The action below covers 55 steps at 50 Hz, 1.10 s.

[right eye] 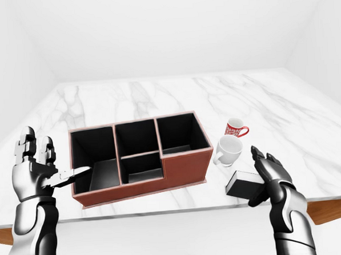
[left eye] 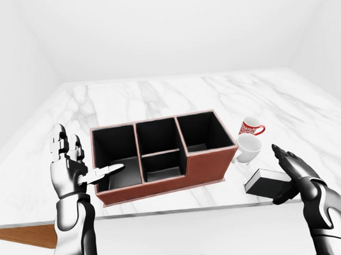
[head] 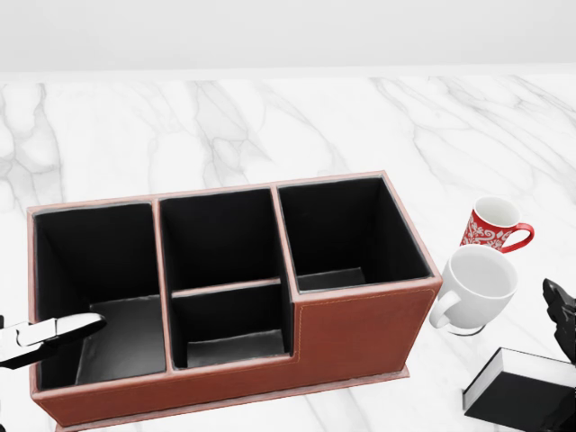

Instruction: Pick up the book and place it in the right compartment of the caddy.

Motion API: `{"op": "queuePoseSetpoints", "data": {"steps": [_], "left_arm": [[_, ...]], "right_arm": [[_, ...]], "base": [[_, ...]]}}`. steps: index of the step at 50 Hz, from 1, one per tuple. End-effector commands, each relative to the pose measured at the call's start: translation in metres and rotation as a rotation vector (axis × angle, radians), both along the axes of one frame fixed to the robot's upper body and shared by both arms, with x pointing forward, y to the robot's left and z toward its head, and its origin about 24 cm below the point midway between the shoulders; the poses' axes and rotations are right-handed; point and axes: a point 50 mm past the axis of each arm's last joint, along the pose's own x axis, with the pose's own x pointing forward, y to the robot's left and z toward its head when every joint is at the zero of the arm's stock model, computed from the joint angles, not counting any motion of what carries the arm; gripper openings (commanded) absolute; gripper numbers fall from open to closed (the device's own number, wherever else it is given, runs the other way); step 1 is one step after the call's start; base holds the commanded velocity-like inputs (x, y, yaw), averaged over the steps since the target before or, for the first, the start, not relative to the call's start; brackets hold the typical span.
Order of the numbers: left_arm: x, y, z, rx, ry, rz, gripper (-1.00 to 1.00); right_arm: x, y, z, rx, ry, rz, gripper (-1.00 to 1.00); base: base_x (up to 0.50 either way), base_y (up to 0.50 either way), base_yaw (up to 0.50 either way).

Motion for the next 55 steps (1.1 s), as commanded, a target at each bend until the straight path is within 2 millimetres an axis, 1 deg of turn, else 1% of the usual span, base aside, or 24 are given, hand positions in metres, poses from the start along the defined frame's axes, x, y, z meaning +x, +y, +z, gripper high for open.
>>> {"op": "queuePoseSetpoints", "data": {"steps": [1,5,9,12,21,22,36,38,43,45,46,49,51,52,53,55], "left_arm": [[0.002,-0.002,-0.003,-0.009,0.012,-0.002,1.00],[0.002,-0.002,-0.004,-0.011,0.015,-0.002,1.00],[0.002,-0.002,-0.003,-0.010,0.011,-0.002,1.00],[0.002,-0.002,-0.004,-0.011,0.013,-0.002,1.00],[0.002,-0.002,-0.003,-0.010,0.010,-0.003,1.00],[0.002,-0.002,-0.003,-0.011,0.012,-0.003,1.00],[0.002,-0.002,-0.004,-0.011,0.015,-0.004,1.00],[0.003,-0.002,-0.006,-0.013,0.023,-0.005,1.00],[0.003,-0.002,-0.006,-0.013,0.023,-0.005,1.00],[0.003,-0.003,-0.005,-0.009,0.021,-0.006,1.00],[0.003,-0.003,-0.005,-0.008,0.018,-0.005,1.00],[0.003,-0.003,-0.005,-0.010,0.022,-0.003,1.00],[0.003,-0.002,-0.005,-0.010,0.020,-0.002,1.00],[0.003,-0.003,-0.004,-0.009,0.016,-0.002,1.00],[0.003,-0.003,-0.004,-0.009,0.015,-0.002,1.00],[0.003,-0.003,-0.004,-0.009,0.014,-0.002,1.00]], "right_arm": [[0.010,0.000,-0.015,0.012,0.022,-0.007,1.00],[0.013,0.000,-0.021,0.010,0.034,-0.008,1.00],[0.016,0.001,-0.020,0.012,0.030,-0.002,1.00],[0.015,0.001,-0.025,0.012,0.041,-0.005,1.00],[0.013,0.002,-0.027,0.021,0.055,-0.001,1.00],[0.013,0.002,-0.025,0.027,0.052,0.003,-1.00],[0.014,0.005,-0.022,0.044,0.046,0.014,-1.00],[0.013,0.007,-0.017,0.039,0.039,0.030,-1.00],[0.013,0.010,-0.016,0.035,0.044,0.040,-1.00],[0.015,0.013,-0.012,0.030,0.035,0.054,-1.00],[0.015,0.015,-0.009,0.028,0.027,0.064,-1.00],[0.015,0.021,0.011,-0.009,-0.011,0.103,-1.00],[0.015,0.026,0.031,-0.039,-0.050,0.132,-1.00],[0.014,0.031,0.051,-0.071,-0.083,0.161,-1.00],[0.014,0.034,0.064,-0.095,-0.102,0.176,-1.00],[0.013,0.035,0.079,-0.136,-0.121,0.181,-1.00]], "base": [[0.00,0.00,0.00],[0.00,0.00,0.00],[0.00,0.00,0.00],[0.00,0.00,0.00],[0.00,0.00,0.00],[0.00,0.00,0.00],[0.00,0.00,0.00],[0.00,0.00,0.00],[0.00,0.00,0.00],[0.00,0.00,0.00],[0.00,0.00,0.00],[0.00,0.00,0.00],[0.00,0.00,0.00],[0.00,0.00,0.00],[0.00,0.00,0.00],[0.00,0.00,0.00]]}}
